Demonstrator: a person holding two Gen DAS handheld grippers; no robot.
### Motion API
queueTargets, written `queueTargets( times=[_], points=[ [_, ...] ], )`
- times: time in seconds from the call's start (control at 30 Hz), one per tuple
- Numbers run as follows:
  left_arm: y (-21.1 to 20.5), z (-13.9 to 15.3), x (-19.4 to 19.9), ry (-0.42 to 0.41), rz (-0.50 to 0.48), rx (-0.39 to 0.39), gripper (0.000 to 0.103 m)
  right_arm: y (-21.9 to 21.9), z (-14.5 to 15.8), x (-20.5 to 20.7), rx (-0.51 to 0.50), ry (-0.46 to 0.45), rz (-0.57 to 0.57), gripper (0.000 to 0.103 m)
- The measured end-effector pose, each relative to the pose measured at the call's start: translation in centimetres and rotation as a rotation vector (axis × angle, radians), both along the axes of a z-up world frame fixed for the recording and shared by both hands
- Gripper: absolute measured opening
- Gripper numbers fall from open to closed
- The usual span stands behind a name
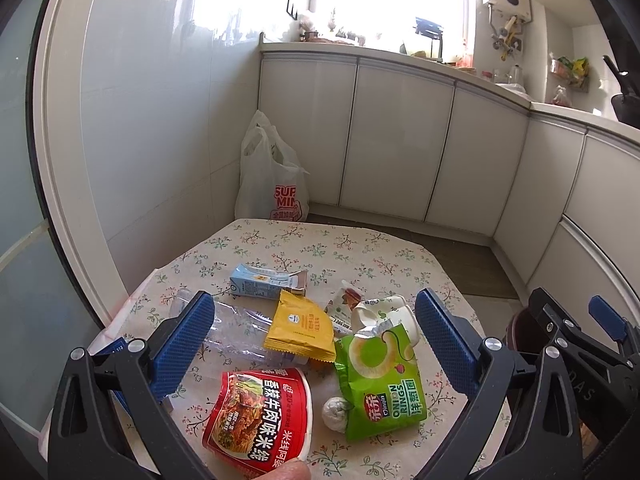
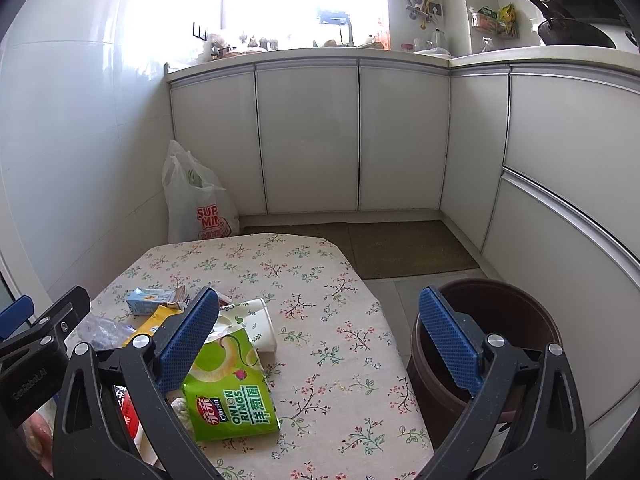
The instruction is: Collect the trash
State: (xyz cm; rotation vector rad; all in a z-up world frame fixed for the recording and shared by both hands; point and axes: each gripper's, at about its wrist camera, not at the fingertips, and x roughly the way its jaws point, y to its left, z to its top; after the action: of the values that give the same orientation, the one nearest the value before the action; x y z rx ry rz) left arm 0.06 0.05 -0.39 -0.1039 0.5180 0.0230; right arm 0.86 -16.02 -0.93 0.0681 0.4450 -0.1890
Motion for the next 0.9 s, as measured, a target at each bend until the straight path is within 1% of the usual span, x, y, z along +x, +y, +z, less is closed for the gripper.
queueTargets(
  times=[0.33,0.43,0.57,0.67,0.83,0.9],
  points=[
    [-0.04,-0.25,0.00,-0.013,-0.001,0.008,0.097,0.02,-0.22,-0.03,-0.001,0.004,0.001,0.096],
    [-0.13,-0.43,-0.06,-0.034,0.000,0.024,0.097,0.06,-0.27,-0.02,0.001,0.006,0.002,0.096],
    [-0.24,-0.55,-0.08,-0.025,0.000,0.031,0.097,0.02,-0.25,0.00,0.001,0.005,0.003,0.096],
    [-0.24,-0.55,-0.14,-0.046,0.001,0.049,0.097,0.06,-0.40,-0.06,0.000,0.013,0.002,0.096],
    [-0.12,-0.62,-0.14,-0.046,0.002,0.047,0.097,0.10,-0.53,0.00,0.000,0.021,0.003,0.096],
    [-0.05,-0.73,-0.11,-0.033,0.003,0.037,0.097,0.17,-0.68,-0.01,-0.002,0.024,0.004,0.096]
  ],
)
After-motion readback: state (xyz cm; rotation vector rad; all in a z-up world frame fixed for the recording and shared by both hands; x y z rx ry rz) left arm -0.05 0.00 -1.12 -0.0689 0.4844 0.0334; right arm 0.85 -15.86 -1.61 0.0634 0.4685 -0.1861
